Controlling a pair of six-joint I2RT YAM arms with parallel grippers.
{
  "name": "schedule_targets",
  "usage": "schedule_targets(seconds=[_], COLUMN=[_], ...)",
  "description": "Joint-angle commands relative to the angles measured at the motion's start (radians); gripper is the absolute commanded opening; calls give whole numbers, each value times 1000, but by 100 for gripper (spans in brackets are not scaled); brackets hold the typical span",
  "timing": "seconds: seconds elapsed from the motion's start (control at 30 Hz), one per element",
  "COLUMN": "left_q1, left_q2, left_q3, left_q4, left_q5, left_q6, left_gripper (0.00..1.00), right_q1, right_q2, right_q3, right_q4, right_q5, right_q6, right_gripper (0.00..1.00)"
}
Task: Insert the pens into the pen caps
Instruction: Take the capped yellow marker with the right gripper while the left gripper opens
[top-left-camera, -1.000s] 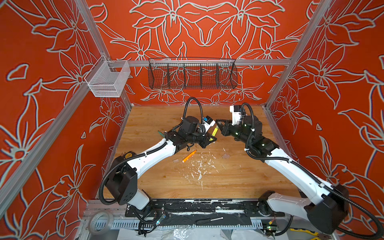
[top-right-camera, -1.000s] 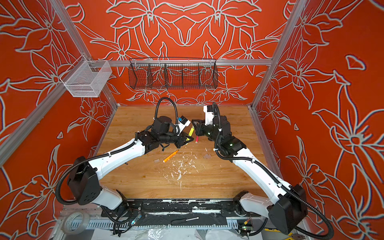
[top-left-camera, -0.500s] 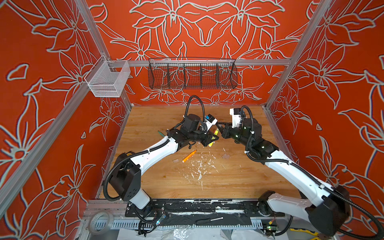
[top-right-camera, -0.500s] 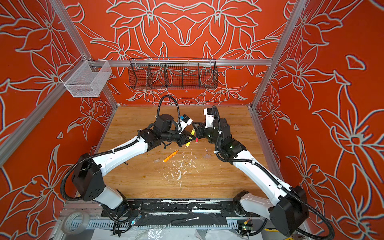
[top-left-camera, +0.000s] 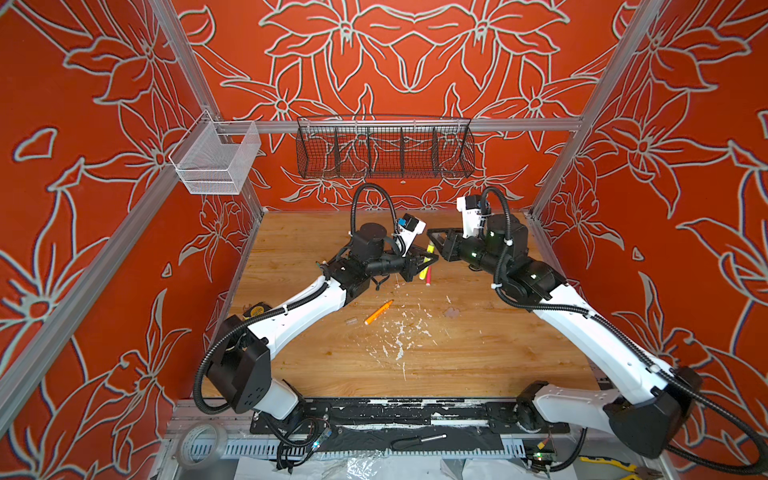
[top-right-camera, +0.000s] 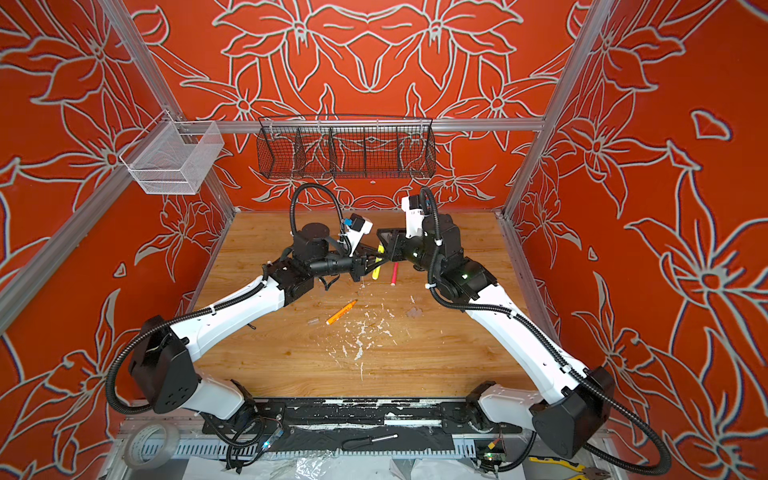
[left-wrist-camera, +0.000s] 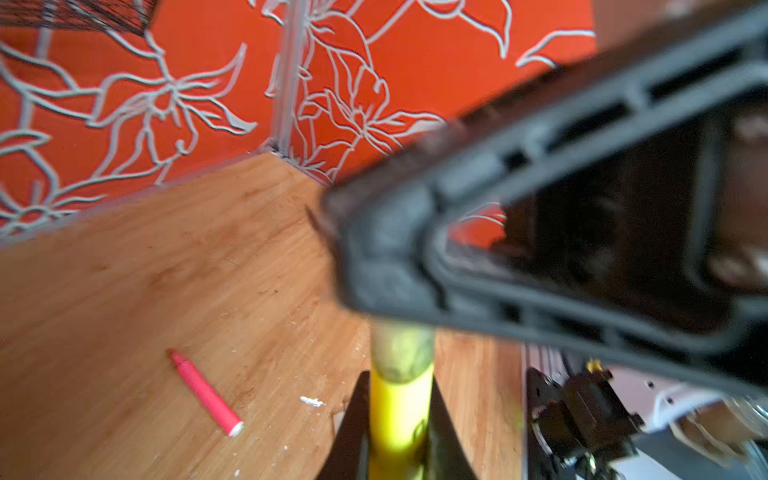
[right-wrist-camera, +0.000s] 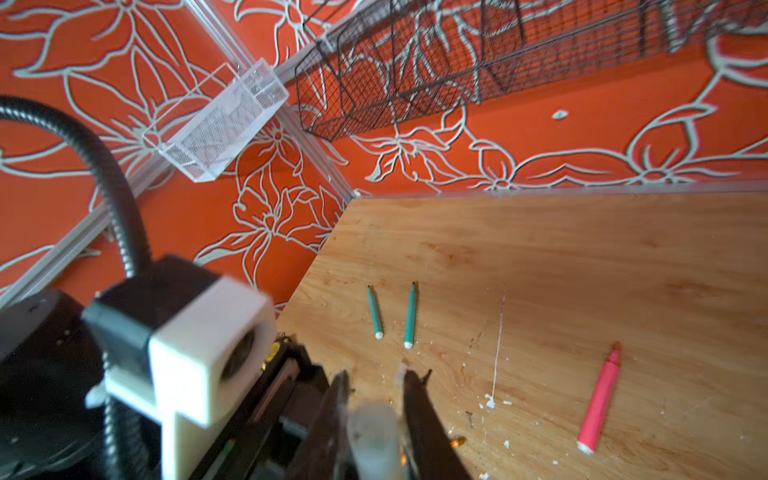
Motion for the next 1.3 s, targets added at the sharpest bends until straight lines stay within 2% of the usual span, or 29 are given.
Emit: schedule_targets(seconds=[0.0,0.2,0.33,0.5,0.67,0.87,1.0,1.13,1.27], left_q1=[34,35,35,35,35,35,35,35,35], left_q2=[-37,-59,-61,-68,-78,-89,-89,-86,-91], left_q3=[-20,-49,-61,-67,-70,-76,-81,-86,-84], left_q4=[107,117,134,144,143,149,157,175,163], left_q5=[-82,-80,-71,-65,-65,-57,-54,-54,-50], left_q6=[-49,-54,-65,-76,-77,-78,-85,-101,-105], left_gripper=[0,0,0,0,0,0,0,0,1], right_q1=[17,9,9,8,9,8,8,8,8], right_q2=[-8,-85,-48,36,115,162,175,171,159], right_q3=[62,36,62,127,168,188,196,191,194], right_q4=[-99,-139,-120,-101,-79,-71,-67,-52,-41], right_q5=[-40,47,-14,-36,-78,-82,-102,-118,-110], right_q6=[-10,-52,-63,-82,-80,-75,-71,-62,-56], right_gripper=[45,53,54,54,51,39,20,5,0])
